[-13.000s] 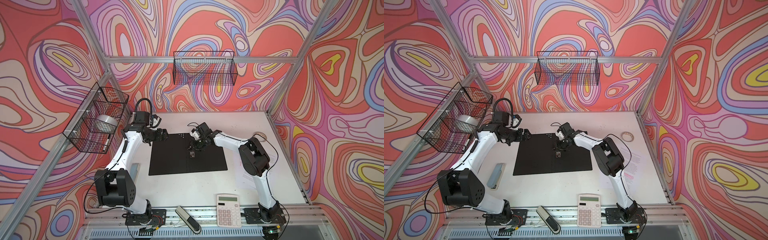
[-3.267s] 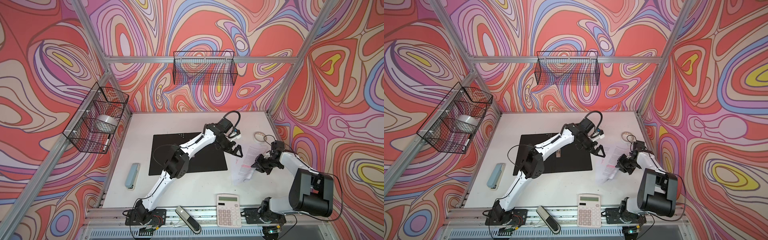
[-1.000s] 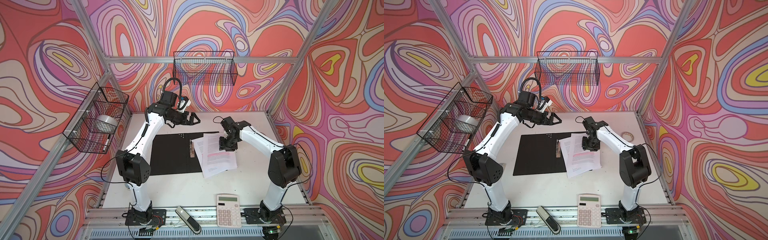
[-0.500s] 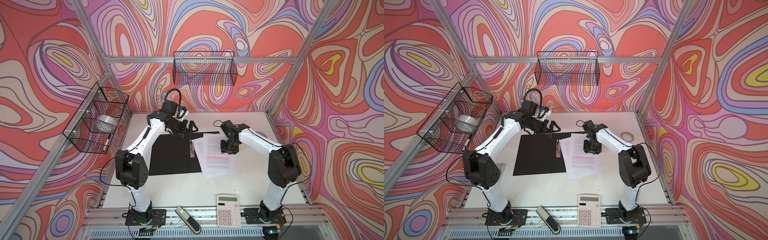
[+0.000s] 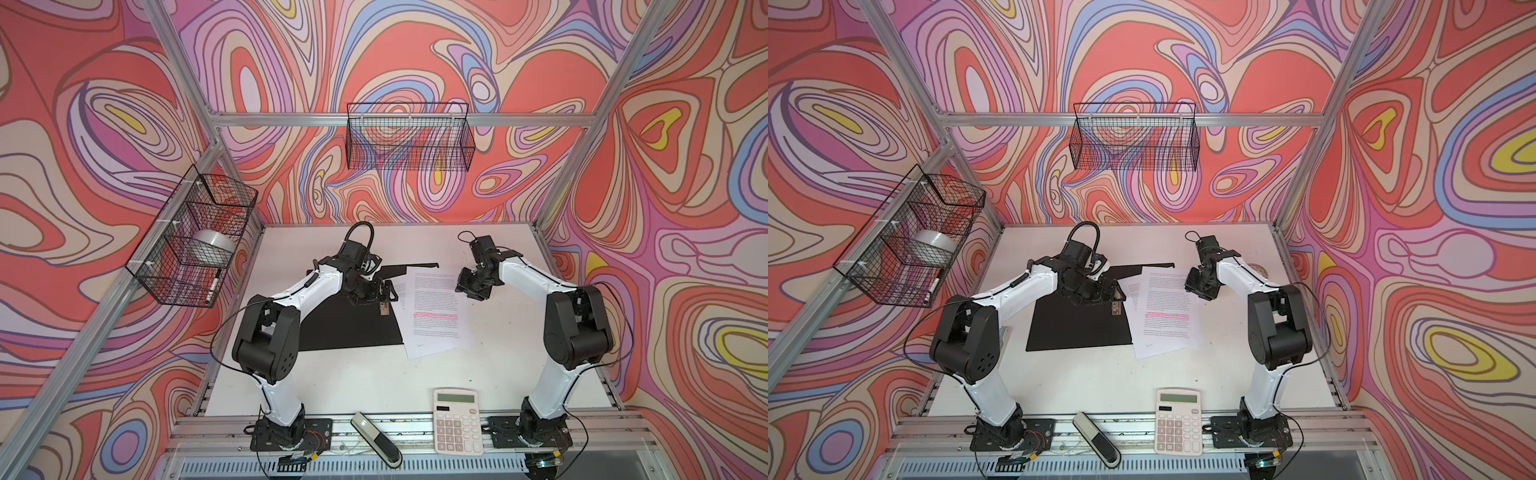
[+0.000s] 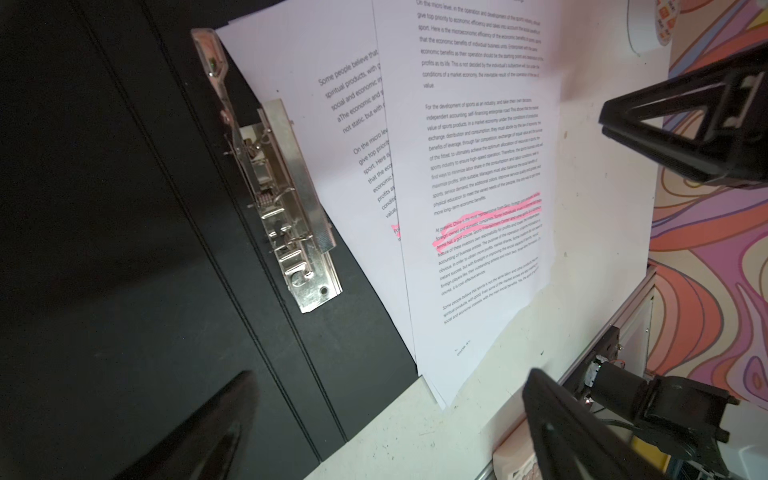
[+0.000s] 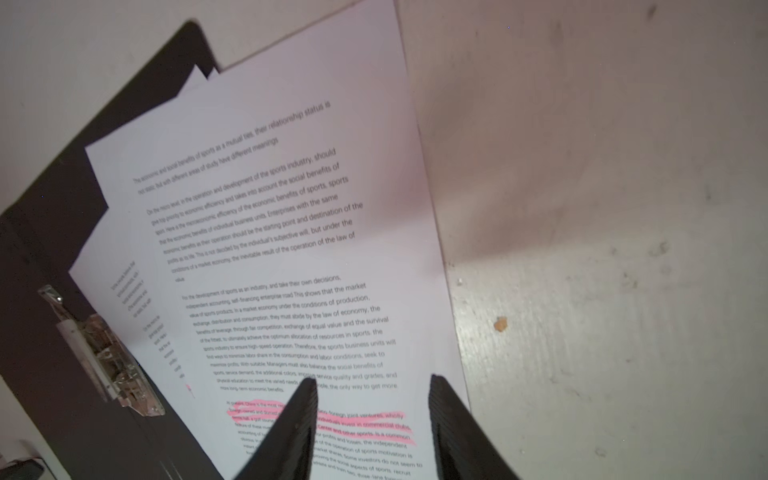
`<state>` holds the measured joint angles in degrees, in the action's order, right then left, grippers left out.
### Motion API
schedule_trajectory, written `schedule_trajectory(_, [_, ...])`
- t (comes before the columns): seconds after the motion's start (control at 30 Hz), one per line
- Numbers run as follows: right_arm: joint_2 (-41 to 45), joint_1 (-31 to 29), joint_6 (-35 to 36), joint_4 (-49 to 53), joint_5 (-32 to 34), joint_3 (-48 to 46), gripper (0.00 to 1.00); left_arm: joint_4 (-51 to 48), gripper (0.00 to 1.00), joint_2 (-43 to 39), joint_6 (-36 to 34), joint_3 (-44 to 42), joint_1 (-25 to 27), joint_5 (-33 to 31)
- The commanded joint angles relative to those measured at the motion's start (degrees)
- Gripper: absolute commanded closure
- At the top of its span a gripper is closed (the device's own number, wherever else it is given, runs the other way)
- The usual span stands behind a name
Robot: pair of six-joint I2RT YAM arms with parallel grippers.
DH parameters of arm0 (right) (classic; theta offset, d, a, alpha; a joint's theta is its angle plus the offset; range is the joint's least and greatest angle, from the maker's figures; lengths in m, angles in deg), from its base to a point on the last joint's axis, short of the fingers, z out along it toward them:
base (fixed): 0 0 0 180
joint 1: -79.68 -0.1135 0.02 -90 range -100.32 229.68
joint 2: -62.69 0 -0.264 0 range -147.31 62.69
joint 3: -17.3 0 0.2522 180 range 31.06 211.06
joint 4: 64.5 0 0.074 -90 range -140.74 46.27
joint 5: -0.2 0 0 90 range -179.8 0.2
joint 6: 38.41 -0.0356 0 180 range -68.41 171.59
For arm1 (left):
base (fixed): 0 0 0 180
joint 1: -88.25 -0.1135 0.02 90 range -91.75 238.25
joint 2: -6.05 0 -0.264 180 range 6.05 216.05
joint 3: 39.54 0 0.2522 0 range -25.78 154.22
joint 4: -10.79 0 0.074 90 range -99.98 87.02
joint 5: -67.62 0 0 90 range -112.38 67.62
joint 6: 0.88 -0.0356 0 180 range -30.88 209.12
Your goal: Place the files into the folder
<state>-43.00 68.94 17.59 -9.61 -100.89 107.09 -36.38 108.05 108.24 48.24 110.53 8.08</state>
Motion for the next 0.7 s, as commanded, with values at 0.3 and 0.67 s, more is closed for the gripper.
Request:
schedule_trajectory(0.3, [-8.65,4.07,4.9,-3.32,-9.32,2.5,0.53,9.35,0.0,-3.91,3.58,-7.84,6.41,1.13])
schedule_trajectory(0.67, [-8.51,5.52,6.15,-4.87,-12.1,1.96,0.54,8.12,0.0,2.7,7.86,-5.63,12.01,0.82])
